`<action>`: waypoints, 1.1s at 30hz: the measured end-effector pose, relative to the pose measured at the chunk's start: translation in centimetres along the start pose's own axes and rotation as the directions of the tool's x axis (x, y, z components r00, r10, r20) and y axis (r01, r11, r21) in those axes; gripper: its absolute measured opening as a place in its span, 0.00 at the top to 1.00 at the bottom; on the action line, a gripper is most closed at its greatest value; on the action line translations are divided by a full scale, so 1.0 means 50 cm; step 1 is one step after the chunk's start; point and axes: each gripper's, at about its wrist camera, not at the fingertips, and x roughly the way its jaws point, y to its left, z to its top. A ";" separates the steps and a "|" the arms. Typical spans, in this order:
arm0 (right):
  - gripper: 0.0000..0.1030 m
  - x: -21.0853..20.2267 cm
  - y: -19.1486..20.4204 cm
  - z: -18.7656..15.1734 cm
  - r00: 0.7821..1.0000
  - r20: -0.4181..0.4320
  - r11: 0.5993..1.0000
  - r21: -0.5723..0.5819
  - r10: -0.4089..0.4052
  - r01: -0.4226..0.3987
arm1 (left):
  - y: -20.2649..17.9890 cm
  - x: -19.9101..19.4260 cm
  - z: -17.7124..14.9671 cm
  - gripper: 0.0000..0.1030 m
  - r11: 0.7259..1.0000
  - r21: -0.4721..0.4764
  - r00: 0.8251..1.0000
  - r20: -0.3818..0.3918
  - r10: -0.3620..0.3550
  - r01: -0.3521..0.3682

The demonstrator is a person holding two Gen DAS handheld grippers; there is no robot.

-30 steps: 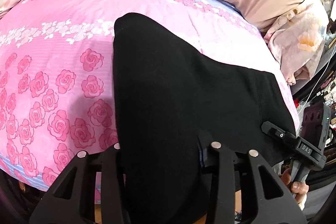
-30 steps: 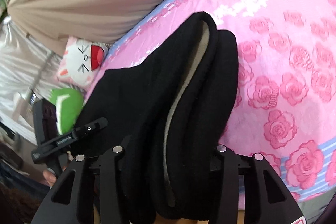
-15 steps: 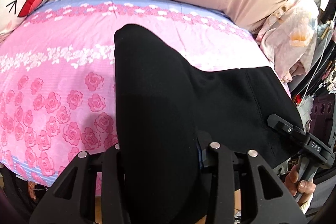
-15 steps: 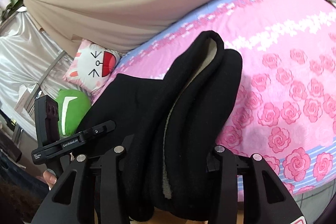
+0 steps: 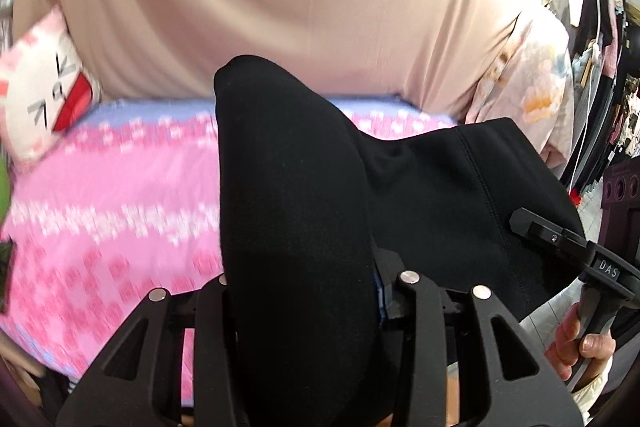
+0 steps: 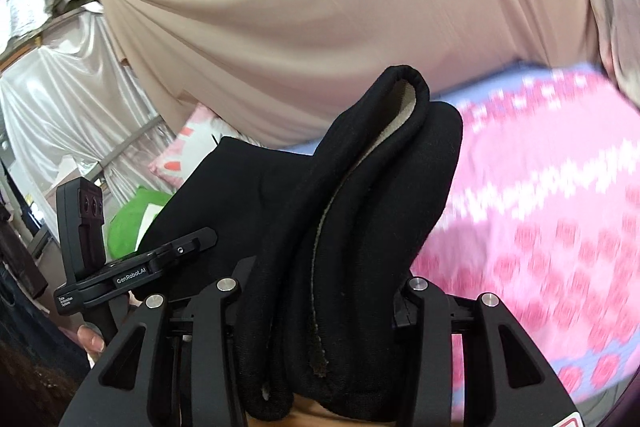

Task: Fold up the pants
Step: 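Lift the folded trousers off the bed with both tools and carry them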

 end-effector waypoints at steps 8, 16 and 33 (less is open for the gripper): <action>0.60 -0.042 0.068 0.117 0.991 0.128 0.994 -0.104 0.028 -0.015 | -0.016 -0.070 0.111 0.64 0.998 0.055 0.986 0.169 0.007 -0.017; 0.60 -0.061 0.116 0.231 0.972 0.226 0.982 -0.185 0.066 -0.024 | -0.029 -0.120 0.211 0.63 0.995 0.095 0.952 0.305 0.014 -0.045; 0.60 0.093 0.038 0.436 0.958 0.268 0.983 -0.178 0.098 -0.051 | -0.013 0.030 0.403 0.63 0.989 0.091 0.927 0.368 0.075 -0.116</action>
